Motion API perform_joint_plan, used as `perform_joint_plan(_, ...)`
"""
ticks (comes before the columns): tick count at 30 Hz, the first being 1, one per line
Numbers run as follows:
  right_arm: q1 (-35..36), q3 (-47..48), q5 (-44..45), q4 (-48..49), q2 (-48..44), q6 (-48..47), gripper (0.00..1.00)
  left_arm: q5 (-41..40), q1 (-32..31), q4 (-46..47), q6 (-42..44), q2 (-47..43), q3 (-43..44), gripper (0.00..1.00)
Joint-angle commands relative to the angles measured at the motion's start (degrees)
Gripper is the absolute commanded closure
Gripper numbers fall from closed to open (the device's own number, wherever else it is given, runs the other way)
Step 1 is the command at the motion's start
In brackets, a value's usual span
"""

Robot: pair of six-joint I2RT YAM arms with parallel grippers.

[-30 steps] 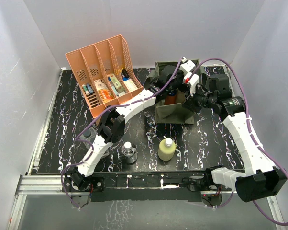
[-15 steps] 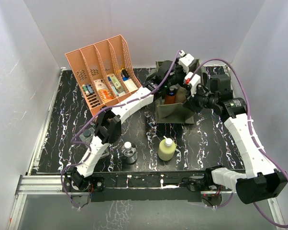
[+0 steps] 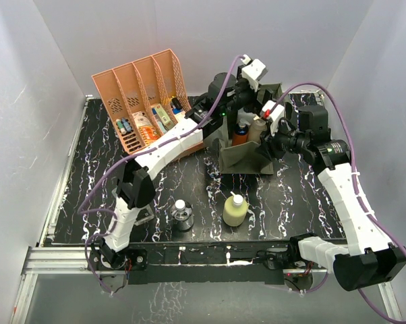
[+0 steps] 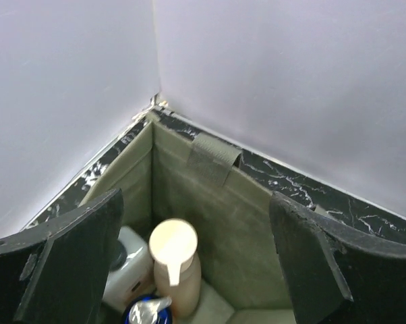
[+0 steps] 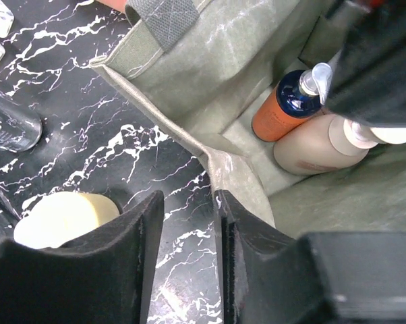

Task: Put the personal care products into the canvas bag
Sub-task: Pick up the care product from the center of the board.

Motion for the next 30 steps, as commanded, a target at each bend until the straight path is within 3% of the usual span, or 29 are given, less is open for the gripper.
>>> perform_joint_plan(1,0.0,3.3,-1.9,4.1,-1.1,2.7,0.59,-5.3,2.7,-3.1,0.2,-11.0,-5.7,0.13)
perform_joint_plan(3,0.0,4.8,-2.0,4.0,-0.7,4.1,0.56,-6.5,3.8,-4.7,2.0,-15.7,-10.2,0.13)
perform_joint_plan(6,0.0,7.6,-2.2,2.7,-0.2,5.2,0.41,-9.0,4.5,-8.6,7.0,-23.7,-17.7,0.12)
perform_joint_plan(10,0.3,7.4,-2.1,4.3,-1.8,5.5,0.33,-14.6,5.0,-15.8,14.3,-34.5,-29.2,0.08)
perform_joint_plan(12,0.6,6.3,-2.0,6.8,-3.5,5.7,0.32,-17.3,5.8,-17.8,19.2,-39.2,-35.6,0.06)
perform_joint_plan(16,1.4,6.2,-0.5,7.8,-3.5,6.1,0.32,-15.0,12.8,-24.9,20.3,-45.8,-42.1,0.05)
perform_joint_plan(23,5.1,6.4,-2.9,2.7,-1.8,0.7,0.31,-9.0,17.1,-38.8,24.6,-55.2,-46.2,0.05)
perform_joint_plan(30,13.9,4.2,-1.6,-5.2,-3.5,-9.4,0.30,-10.5,20.0,-41.5,24.9,-56.1,-49.0,0.04)
